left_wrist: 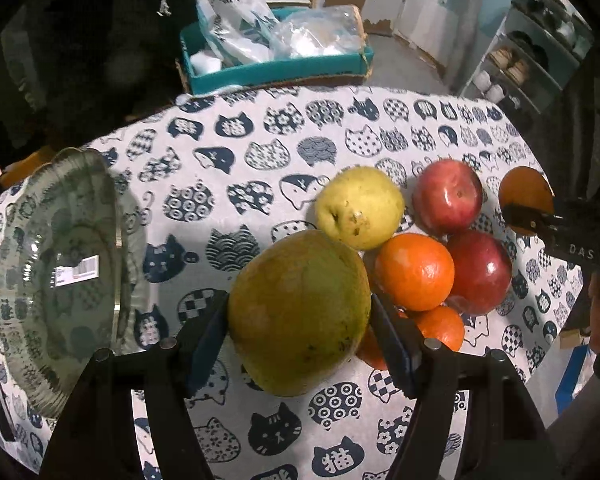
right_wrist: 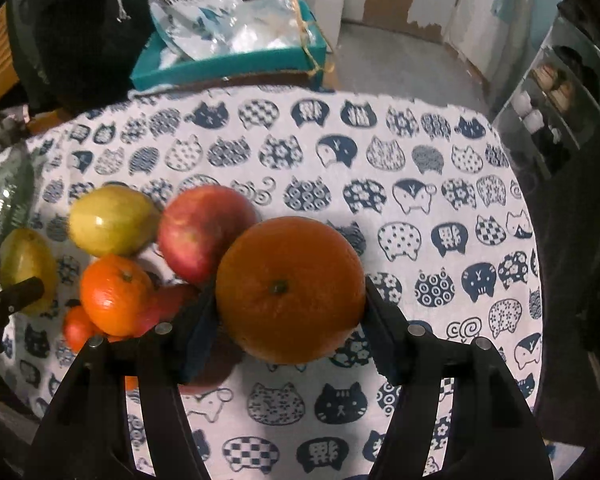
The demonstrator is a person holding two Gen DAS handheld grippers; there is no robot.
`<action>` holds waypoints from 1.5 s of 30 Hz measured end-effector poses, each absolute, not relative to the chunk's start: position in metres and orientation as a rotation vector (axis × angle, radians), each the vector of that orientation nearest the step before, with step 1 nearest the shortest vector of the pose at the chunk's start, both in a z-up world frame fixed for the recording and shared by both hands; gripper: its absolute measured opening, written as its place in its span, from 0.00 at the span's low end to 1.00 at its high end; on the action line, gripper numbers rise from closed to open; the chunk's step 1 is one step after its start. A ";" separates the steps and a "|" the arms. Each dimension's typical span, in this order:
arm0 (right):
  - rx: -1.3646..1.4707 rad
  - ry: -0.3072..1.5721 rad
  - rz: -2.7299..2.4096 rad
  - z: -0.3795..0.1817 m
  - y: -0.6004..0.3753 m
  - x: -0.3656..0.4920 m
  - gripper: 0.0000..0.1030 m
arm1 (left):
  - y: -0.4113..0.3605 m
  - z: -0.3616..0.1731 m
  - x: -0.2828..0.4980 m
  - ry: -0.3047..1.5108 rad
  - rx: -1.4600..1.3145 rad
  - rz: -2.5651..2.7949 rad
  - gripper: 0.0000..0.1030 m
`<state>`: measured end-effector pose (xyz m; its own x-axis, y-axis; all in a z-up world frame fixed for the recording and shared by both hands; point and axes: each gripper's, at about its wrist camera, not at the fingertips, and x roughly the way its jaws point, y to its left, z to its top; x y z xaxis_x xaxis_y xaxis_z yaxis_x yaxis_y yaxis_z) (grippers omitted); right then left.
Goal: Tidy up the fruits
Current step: 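Lift the green pear with the left tool while the right tool lifts the orange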
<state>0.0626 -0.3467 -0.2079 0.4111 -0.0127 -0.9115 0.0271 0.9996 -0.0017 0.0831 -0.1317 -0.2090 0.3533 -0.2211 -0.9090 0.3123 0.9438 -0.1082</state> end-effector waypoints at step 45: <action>-0.067 0.866 0.340 -0.089 -0.158 0.092 0.64 | 0.039 -0.101 0.065 0.874 -0.060 -0.025 0.70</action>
